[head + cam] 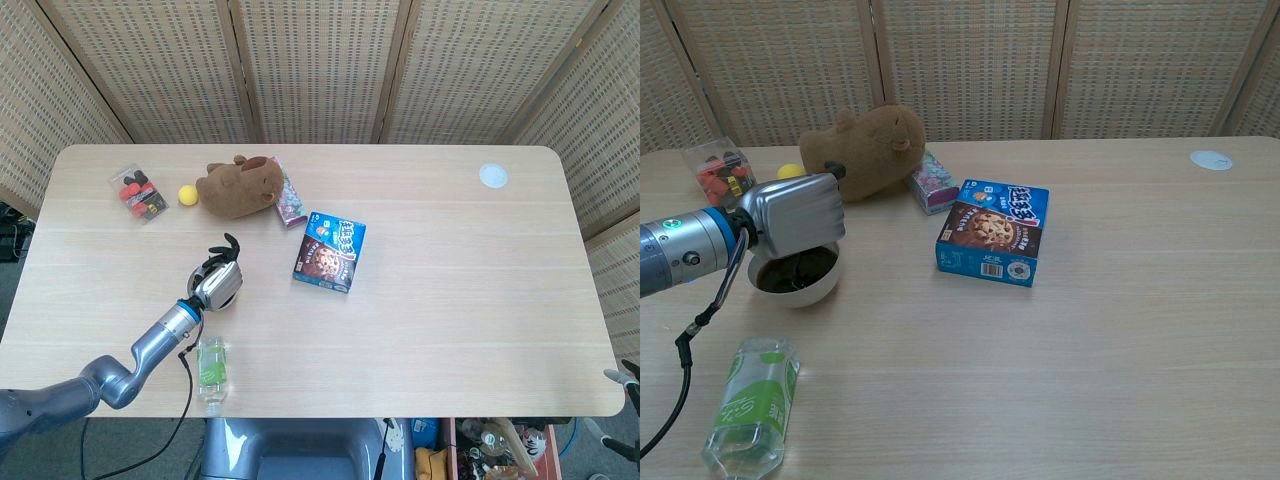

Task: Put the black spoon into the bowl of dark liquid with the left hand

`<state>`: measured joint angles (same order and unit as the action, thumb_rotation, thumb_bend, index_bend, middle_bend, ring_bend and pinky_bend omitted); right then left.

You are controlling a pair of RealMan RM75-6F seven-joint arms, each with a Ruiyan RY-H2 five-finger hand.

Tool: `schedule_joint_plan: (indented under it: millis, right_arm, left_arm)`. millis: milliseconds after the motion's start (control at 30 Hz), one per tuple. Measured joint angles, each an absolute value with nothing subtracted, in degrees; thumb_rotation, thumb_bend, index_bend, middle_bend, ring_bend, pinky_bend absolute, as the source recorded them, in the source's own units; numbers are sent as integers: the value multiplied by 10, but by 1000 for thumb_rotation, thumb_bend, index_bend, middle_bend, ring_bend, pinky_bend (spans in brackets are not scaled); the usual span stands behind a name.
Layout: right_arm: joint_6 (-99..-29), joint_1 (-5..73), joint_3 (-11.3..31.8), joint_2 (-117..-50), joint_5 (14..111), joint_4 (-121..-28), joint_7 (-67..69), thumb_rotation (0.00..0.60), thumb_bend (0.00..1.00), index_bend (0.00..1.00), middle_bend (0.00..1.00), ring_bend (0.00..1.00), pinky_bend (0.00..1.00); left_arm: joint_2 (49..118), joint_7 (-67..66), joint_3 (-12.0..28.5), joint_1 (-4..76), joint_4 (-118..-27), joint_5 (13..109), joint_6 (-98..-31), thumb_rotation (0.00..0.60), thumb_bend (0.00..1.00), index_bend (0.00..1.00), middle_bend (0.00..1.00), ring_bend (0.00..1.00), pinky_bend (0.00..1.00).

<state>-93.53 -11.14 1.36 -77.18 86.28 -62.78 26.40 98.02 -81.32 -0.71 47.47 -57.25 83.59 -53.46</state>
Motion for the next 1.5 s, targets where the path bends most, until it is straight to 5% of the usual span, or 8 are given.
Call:
schedule_joint_plan:
  millis: [900, 1000, 1267, 1500]
  right_arm:
    - [-940, -114, 13, -769, 867, -637, 255, 600, 299, 292, 230, 113, 206]
    - [-942, -114, 13, -767, 869, -640, 253, 600, 299, 292, 230, 113, 205]
    - [-941, -112, 11, -766, 871, -648, 248, 600, 300, 292, 230, 113, 206]
    - [-943, -111, 13, -764, 872, -650, 247, 600, 299, 292, 230, 113, 206]
  left_arm:
    - [984, -799, 11, 458, -547, 802, -551, 600, 411, 689, 737, 500, 268]
    - [983, -802, 18, 452, -553, 788, -558, 600, 411, 602, 687, 454, 268]
    - [975, -810, 45, 435, -594, 750, -591, 600, 411, 251, 344, 184, 247]
    - [956, -803, 52, 423, -627, 735, -610, 600, 412, 93, 198, 53, 245]
